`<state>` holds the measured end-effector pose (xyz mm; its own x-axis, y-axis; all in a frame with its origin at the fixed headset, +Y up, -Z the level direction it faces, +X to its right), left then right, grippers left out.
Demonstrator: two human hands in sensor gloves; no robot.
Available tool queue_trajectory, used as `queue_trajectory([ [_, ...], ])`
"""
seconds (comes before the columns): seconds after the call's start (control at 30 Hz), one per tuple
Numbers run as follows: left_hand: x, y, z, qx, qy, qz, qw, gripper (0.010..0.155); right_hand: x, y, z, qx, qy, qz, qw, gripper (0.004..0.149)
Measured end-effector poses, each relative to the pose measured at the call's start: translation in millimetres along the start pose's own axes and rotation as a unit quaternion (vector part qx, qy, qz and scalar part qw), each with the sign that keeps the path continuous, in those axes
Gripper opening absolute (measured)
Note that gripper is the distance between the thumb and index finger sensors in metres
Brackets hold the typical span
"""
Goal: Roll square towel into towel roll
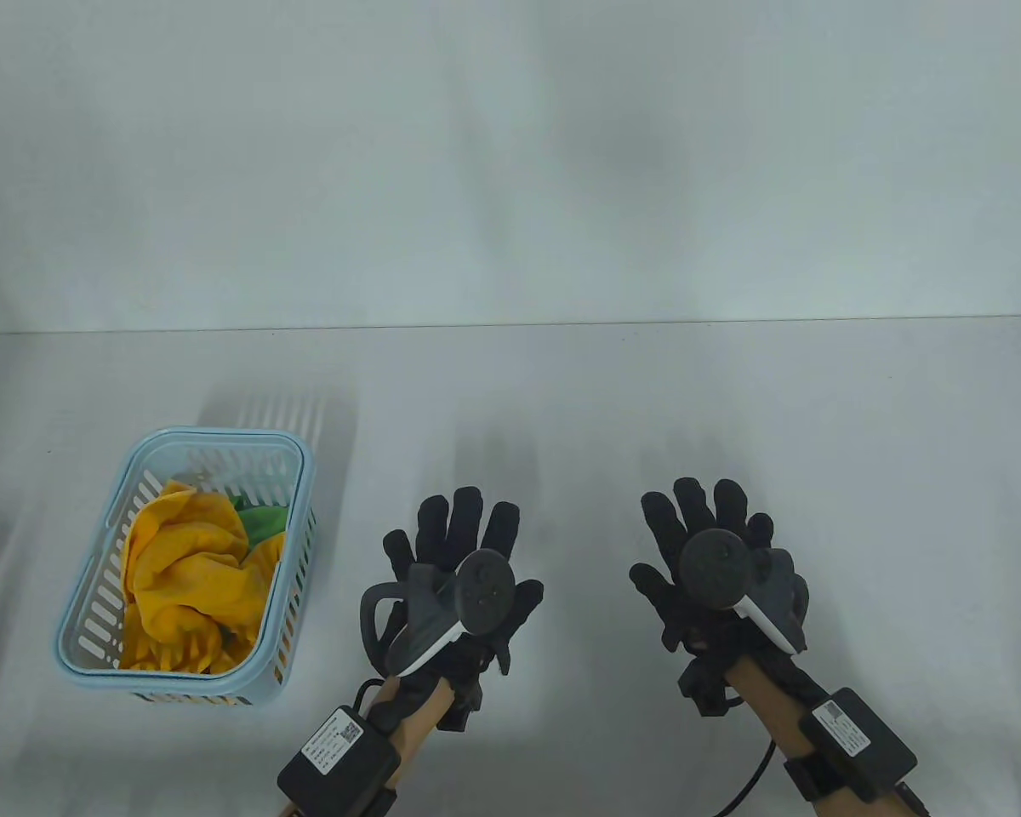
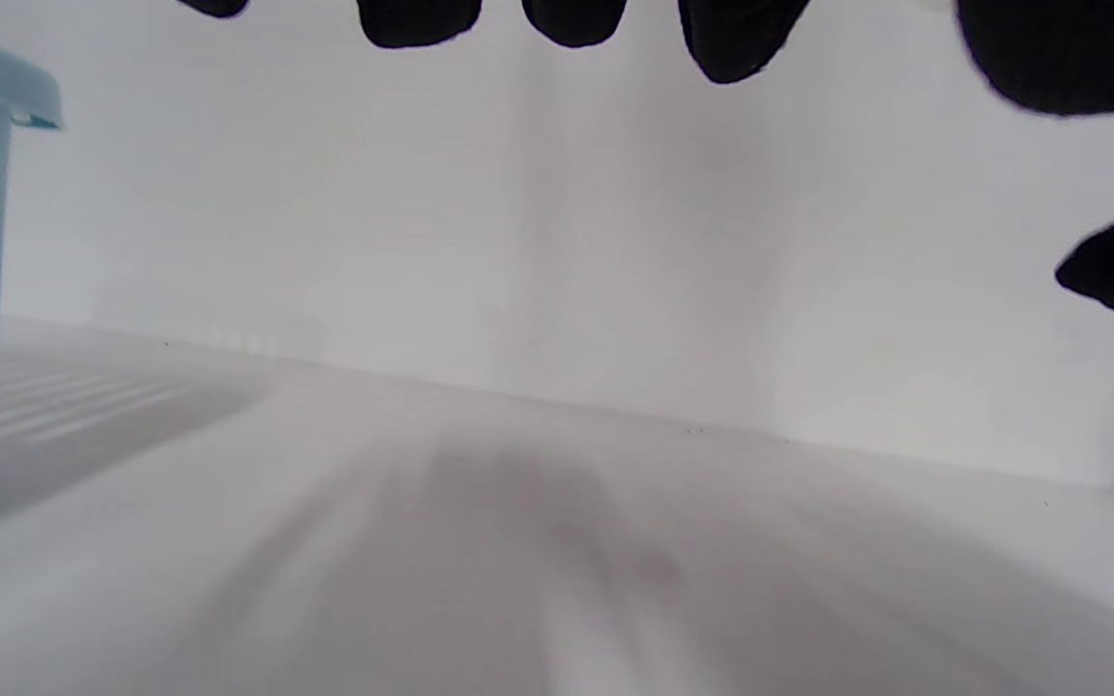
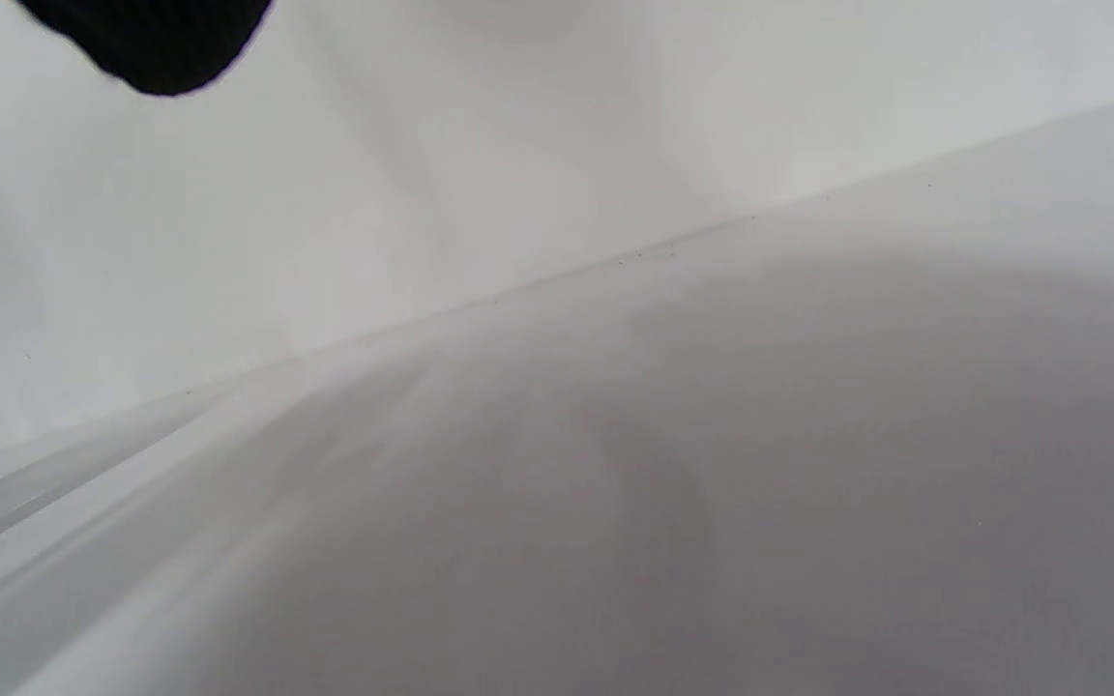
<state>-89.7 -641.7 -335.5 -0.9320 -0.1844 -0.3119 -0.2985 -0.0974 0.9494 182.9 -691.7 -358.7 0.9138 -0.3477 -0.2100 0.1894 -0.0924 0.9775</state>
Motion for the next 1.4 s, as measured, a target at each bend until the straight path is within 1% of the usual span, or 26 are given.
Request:
queue_trajectory([
  [0.13, 14, -7, 33, -0.012, -0.002, 0.021, 1.000, 0.085, 2, 1, -2, 0.001, -0.007, 0.003, 1.000, 0.076],
  [0.17, 22, -9, 45, -0.013, -0.001, 0.030, 0.999, 0.085, 3, 1, -3, 0.003, -0.012, 0.004, 1.000, 0.076],
  [0.23, 35, -11, 61, -0.014, 0.001, 0.049, 0.999, 0.085, 4, 1, -5, 0.004, -0.020, 0.006, 1.000, 0.076],
  [0.33, 67, -13, 90, -0.010, -0.009, 0.090, 0.996, 0.085, 4, 2, -8, 0.010, -0.027, 0.004, 1.000, 0.076],
  [0.43, 102, -12, 108, 0.014, -0.038, 0.132, 0.990, 0.086, 4, 3, -9, 0.010, -0.028, 0.004, 1.000, 0.076],
  [0.53, 137, -7, 116, 0.048, -0.069, 0.180, 0.980, 0.087, 5, 3, -9, 0.010, -0.029, 0.005, 1.000, 0.075],
  [0.57, 153, -4, 116, 0.069, -0.082, 0.201, 0.974, 0.087, 5, 3, -10, 0.011, -0.030, 0.005, 0.999, 0.075],
  [0.63, 177, 3, 113, 0.110, -0.103, 0.234, 0.960, 0.089, 5, 4, -11, 0.013, -0.035, 0.004, 0.999, 0.075],
  [0.7, 196, 10, 107, 0.148, -0.115, 0.261, 0.947, 0.090, 5, 4, -13, 0.015, -0.040, 0.003, 0.999, 0.075],
  [0.73, 202, 12, 104, 0.159, -0.119, 0.269, 0.942, 0.091, 4, 4, -13, 0.015, -0.041, 0.003, 0.999, 0.075],
  [0.8, 220, 19, 93, 0.192, -0.122, 0.292, 0.929, 0.093, 4, 4, -13, 0.017, -0.037, 0.001, 0.999, 0.075],
  [0.83, 232, 23, 84, 0.221, -0.118, 0.309, 0.917, 0.094, 5, 4, -13, 0.015, -0.035, 0.002, 0.999, 0.075],
  [0.87, 236, 25, 81, 0.230, -0.117, 0.315, 0.913, 0.095, 5, 4, -12, 0.014, -0.035, 0.003, 0.999, 0.075],
  [0.97, 253, 31, 60, 0.274, -0.113, 0.339, 0.893, 0.098, 6, 5, -12, 0.013, -0.035, 0.007, 0.999, 0.075],
  [1.07, 258, 31, 47, 0.301, -0.111, 0.340, 0.884, 0.101, 7, 5, -13, 0.013, -0.042, 0.010, 0.999, 0.075],
  [1.13, 256, 25, 45, 0.307, -0.155, 0.330, 0.879, 0.102, 8, 5, -13, 0.012, -0.045, 0.011, 0.999, 0.075],
  [1.17, 254, 22, 42, 0.319, -0.169, 0.321, 0.876, 0.103, 8, 5, -13, 0.011, -0.045, 0.012, 0.999, 0.075],
  [1.3, 254, 13, 28, 0.334, -0.153, 0.315, 0.875, 0.104, 9, 5, -12, 0.007, -0.041, 0.015, 0.999, 0.075],
  [1.4, 261, 11, 17, 0.345, -0.161, 0.320, 0.868, 0.103, 11, 4, -12, 0.004, -0.043, 0.019, 0.999, 0.075],
])
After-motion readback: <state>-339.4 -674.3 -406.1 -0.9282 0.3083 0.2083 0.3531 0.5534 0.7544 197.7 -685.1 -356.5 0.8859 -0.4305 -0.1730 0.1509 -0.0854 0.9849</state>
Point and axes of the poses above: the tracker on the back of each hand, its own x axis roughly to the little-finger side, its own y axis roughly from the fingertips to the wrist, z = x × y, the point moved 3 cm from there along -y, roughly from the wrist to the fingertips, and after that the axes turned 9 degrees about -z, right-handed, at the moved point
